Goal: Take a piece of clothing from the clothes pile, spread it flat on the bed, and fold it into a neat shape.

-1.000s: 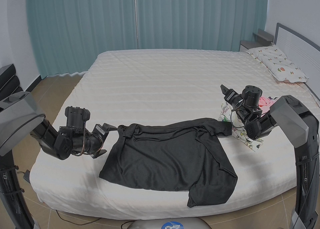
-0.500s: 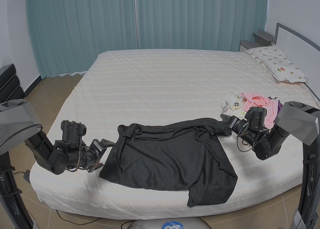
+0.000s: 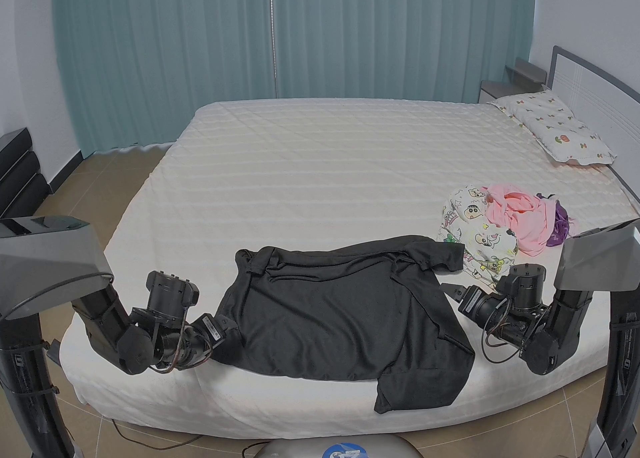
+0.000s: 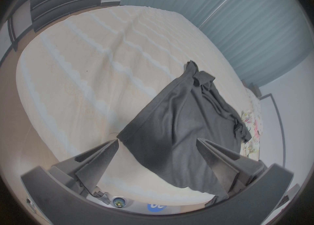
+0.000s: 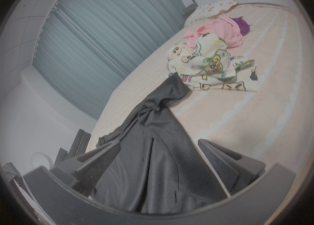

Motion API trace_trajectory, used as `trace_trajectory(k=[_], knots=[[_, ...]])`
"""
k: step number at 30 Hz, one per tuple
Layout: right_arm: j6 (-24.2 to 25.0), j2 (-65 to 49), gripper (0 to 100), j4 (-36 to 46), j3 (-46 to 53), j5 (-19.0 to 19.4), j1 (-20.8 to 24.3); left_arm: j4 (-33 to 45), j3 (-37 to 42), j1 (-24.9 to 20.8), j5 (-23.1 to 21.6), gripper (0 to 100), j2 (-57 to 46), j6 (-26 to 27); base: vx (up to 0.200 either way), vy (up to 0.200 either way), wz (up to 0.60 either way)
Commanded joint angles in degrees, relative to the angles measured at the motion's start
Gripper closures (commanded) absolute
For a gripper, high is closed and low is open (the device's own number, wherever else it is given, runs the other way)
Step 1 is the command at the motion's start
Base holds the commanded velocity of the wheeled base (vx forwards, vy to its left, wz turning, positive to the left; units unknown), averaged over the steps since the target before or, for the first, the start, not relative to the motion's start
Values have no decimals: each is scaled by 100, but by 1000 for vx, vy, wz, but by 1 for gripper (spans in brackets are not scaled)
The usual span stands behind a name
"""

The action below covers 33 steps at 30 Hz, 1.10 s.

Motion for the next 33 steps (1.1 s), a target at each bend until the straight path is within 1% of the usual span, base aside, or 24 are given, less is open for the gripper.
trace_trajectory(k=[1,7,12,13,19,22,24,25,31,33], knots=[[42,30,0,-13,52,18,8,-12,-20,5,47,0,238,37,0,0,0],[51,144,0,-215,69,26,43,-12,-362,13,83,0,502,10,0,0,0],[51,206,0,-250,52,35,43,-3,-433,13,144,0,598,19,0,0,0],[51,206,0,-250,52,35,43,-3,-433,13,144,100,598,19,0,0,0],[42,162,0,-250,122,35,43,6,-354,22,162,100,563,19,0,0,0],[16,162,0,-259,210,176,43,59,-213,75,170,100,493,19,0,0,0],[-10,127,0,-259,316,299,43,252,-28,110,214,100,71,28,0,0,0],[-19,127,0,-250,333,308,34,296,-20,110,223,100,18,28,0,0,0],[-327,144,0,-242,544,606,-36,1790,33,172,232,100,-922,45,0,0,0],[-362,162,0,-233,544,615,-62,1931,103,233,223,100,-1019,28,0,0,0]])
